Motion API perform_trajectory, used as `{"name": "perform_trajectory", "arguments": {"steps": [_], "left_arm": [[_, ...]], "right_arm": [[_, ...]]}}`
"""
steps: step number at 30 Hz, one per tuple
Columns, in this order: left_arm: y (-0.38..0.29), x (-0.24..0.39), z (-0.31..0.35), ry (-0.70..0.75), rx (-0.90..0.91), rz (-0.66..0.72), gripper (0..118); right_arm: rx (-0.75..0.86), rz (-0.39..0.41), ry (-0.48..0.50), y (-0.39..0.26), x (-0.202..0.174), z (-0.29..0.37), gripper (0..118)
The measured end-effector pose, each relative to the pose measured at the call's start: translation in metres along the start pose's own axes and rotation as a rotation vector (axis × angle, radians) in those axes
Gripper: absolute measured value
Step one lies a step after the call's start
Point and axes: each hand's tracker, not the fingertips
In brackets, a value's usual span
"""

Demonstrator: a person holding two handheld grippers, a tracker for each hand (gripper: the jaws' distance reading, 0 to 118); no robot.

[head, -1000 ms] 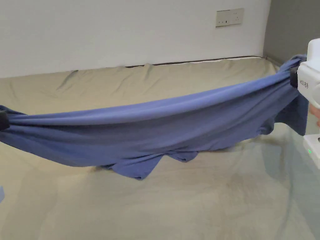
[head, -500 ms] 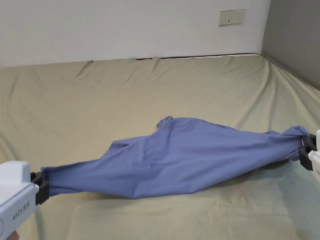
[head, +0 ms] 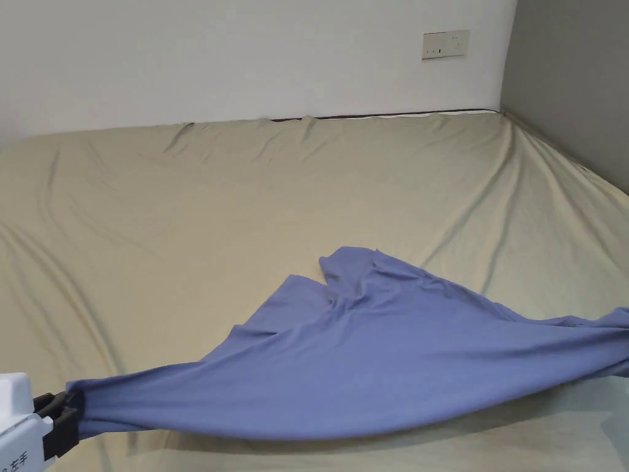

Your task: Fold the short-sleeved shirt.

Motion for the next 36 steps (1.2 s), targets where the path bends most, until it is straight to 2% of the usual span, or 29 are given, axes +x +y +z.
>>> {"name": "perform_trajectory", "arguments": {"steps": [3, 4, 5, 6, 7, 8, 9, 10, 11, 12, 13, 14, 15, 19, 21, 22, 23, 24, 25, 26, 27, 28, 29, 31, 32, 34, 36], "left_arm": [[-0.013, -0.002, -0.010, -0.010, -0.048, -0.044, 0], [-0.019, -0.003, -0.015, -0.004, -0.068, -0.069, 0], [-0.025, -0.004, -0.021, -0.002, -0.081, -0.092, 3], [-0.029, 0.005, -0.021, -0.004, -0.105, -0.124, 11], [-0.035, 0.009, -0.026, 0.015, -0.136, -0.142, 24], [-0.040, 0.011, -0.028, 0.053, -0.137, -0.156, 53], [-0.044, 0.012, -0.029, 0.066, -0.127, -0.166, 79], [-0.048, 0.014, -0.026, 0.050, -0.118, -0.165, 93], [-0.049, 0.016, -0.024, 0.050, -0.115, -0.164, 99], [-0.046, 0.021, -0.017, 0.062, -0.106, -0.154, 99], [-0.038, 0.030, 0.000, 0.053, -0.082, -0.124, 109], [-0.034, 0.038, 0.019, 0.009, 0.006, -0.097, 109], [-0.028, 0.046, 0.033, -0.011, 0.058, -0.083, 109], [-0.001, 0.077, 0.105, 0.006, 0.400, 0.011, 109], [0.003, 0.091, 0.134, 0.030, 0.525, 0.094, 111], [0.003, 0.096, 0.141, 0.019, 0.559, 0.121, 109], [0.004, 0.102, 0.148, 0.005, 0.573, 0.126, 103], [0.004, 0.109, 0.149, -0.005, 0.570, 0.104, 91], [0.003, 0.116, 0.150, 0.001, 0.583, 0.083, 67], [0.004, 0.124, 0.151, 0.011, 0.605, 0.059, 14], [0.002, 0.131, 0.146, 0.069, 0.612, 0.031, 0], [-0.001, 0.138, 0.144, 0.086, 0.622, 0.040, 0], [-0.005, 0.135, 0.146, 0.093, 0.586, 0.060, 0], [-0.014, 0.127, 0.140, -0.009, 0.529, 0.131, 0], [-0.020, 0.124, 0.138, -0.010, 0.511, 0.151, 0], [-0.024, 0.120, 0.127, 0.015, 0.457, 0.117, 0], [-0.033, 0.109, 0.122, 0.027, 0.435, 0.121, 0]], "right_arm": [[-0.029, 0.073, 0.016, -0.010, -0.004, -0.001, 3], [-0.082, 0.056, 0.026, -0.017, -0.004, -0.005, 3], [-0.088, 0.076, 0.030, -0.022, -0.005, -0.010, 3], [-0.156, 0.040, 0.042, -0.027, -0.006, -0.013, 3], [-0.172, 0.041, 0.030, -0.034, -0.007, -0.017, 3], [-0.162, 0.068, 0.013, -0.039, -0.006, -0.021, 6], [-0.213, 0.043, 0.024, -0.043, -0.007, -0.023, 14], [-0.214, 0.026, 0.020, -0.048, -0.008, -0.023, 38], [-0.254, -0.003, -0.015, -0.048, -0.011, -0.018, 48], [-0.267, 0.024, -0.100, -0.043, -0.016, -0.013, 48], [-0.228, 0.018, -0.122, -0.037, -0.022, -0.003, 82], [-0.146, -0.036, -0.070, -0.028, -0.027, 0.010, 107], [-0.095, -0.079, -0.028, -0.020, -0.031, 0.020, 110], [0.095, -0.210, -0.038, 0.024, -0.074, 0.060, 110], [0.141, -0.281, 0.001, 0.042, -0.094, 0.072, 110], [0.171, -0.311, 0.041, 0.049, -0.103, 0.077, 108], [0.177, -0.329, 0.085, 0.056, -0.113, 0.083, 99], [0.189, -0.328, 0.121, 0.062, -0.122, 0.086, 81], [0.192, -0.297, 0.138, 0.067, -0.133, 0.089, 53], [0.227, -0.224, 0.109, 0.071, -0.146, 0.092, 14], [0.269, -0.157, 0.060, 0.073, -0.156, 0.095, 5], [0.350, -0.108, 0.014, 0.075, -0.166, 0.100, 4], [0.322, -0.164, 0.053, 0.073, -0.169, 0.102, 4], [0.276, -0.242, 0.170, 0.071, -0.173, 0.104, 0], [0.257, -0.242, 0.179, 0.066, -0.175, 0.099, 0], [0.295, -0.159, 0.173, 0.062, -0.183, 0.101, 0], [0.273, -0.173, 0.191, 0.055, -0.184, 0.098, 0]]}}
